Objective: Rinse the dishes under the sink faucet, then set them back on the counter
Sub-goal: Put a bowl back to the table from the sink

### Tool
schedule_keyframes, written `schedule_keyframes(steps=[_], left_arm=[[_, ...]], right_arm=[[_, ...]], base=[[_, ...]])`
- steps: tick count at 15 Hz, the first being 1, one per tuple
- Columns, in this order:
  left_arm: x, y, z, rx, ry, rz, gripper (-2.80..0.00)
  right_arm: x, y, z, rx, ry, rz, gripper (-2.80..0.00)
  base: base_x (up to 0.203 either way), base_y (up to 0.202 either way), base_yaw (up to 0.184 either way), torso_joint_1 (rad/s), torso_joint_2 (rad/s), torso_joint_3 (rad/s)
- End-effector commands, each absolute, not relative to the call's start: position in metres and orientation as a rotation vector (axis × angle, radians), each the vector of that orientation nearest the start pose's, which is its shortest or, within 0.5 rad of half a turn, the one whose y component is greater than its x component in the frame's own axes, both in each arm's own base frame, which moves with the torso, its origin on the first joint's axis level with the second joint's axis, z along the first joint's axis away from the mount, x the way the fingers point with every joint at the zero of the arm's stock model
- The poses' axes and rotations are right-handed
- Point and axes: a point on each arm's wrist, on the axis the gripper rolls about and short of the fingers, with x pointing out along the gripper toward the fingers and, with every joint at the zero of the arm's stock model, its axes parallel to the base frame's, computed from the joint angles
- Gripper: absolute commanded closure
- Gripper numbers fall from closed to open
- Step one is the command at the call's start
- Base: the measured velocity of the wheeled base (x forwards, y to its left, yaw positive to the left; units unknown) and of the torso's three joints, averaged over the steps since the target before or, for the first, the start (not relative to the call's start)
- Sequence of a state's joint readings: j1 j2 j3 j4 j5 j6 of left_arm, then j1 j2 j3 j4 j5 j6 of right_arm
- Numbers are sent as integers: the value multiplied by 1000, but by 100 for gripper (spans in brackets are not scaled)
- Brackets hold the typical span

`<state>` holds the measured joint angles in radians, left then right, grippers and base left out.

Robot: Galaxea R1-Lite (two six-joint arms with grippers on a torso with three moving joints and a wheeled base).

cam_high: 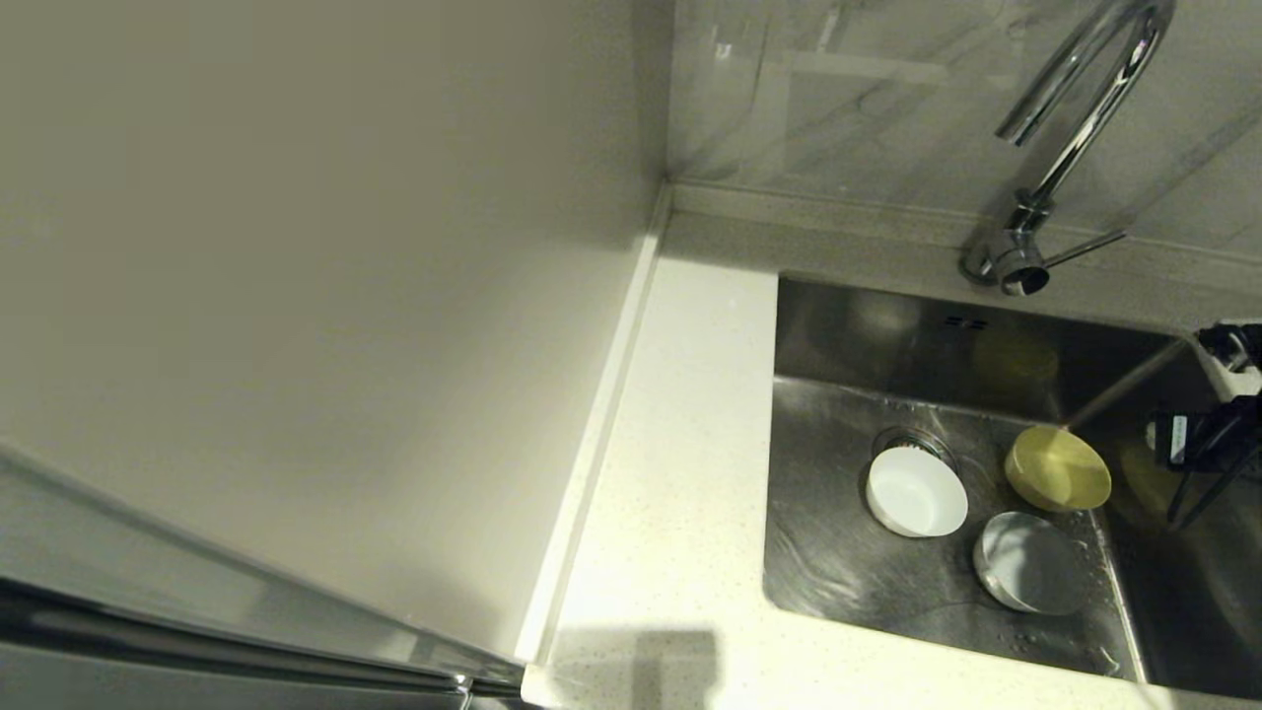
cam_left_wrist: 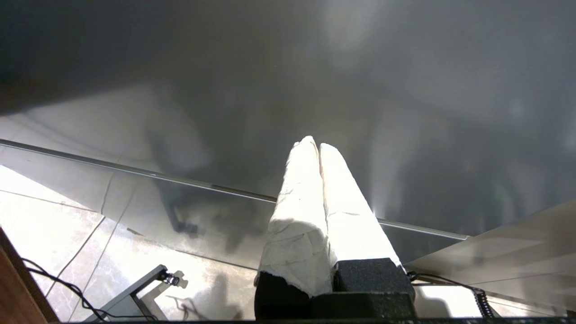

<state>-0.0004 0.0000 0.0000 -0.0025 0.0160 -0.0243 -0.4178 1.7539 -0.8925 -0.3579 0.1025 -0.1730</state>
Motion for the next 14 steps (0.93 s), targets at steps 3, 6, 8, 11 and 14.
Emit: schedule_keyframes(steps=[3, 6, 8, 11, 14], left_arm=[[-23, 0, 76, -25, -6, 14, 0], [-23, 0, 76, -25, -6, 16, 0], [-23, 0, 76, -25, -6, 14, 0], [-23, 0, 76, -25, -6, 14, 0], [-23, 0, 76, -25, -6, 15, 0]], right_arm=[[294, -128, 145, -5, 556, -231, 0], [302, -133, 140, -27, 505, -244, 0], [306, -134, 132, -57, 490, -243, 0], [317, -140, 114, -146, 519, -280, 0], [328, -130, 103, -158, 551, -248, 0]], base=[[0, 0, 0, 0, 0, 0], [0, 0, 0, 0, 0, 0], [0, 0, 0, 0, 0, 0], [0, 0, 0, 0, 0, 0], [0, 0, 0, 0, 0, 0]])
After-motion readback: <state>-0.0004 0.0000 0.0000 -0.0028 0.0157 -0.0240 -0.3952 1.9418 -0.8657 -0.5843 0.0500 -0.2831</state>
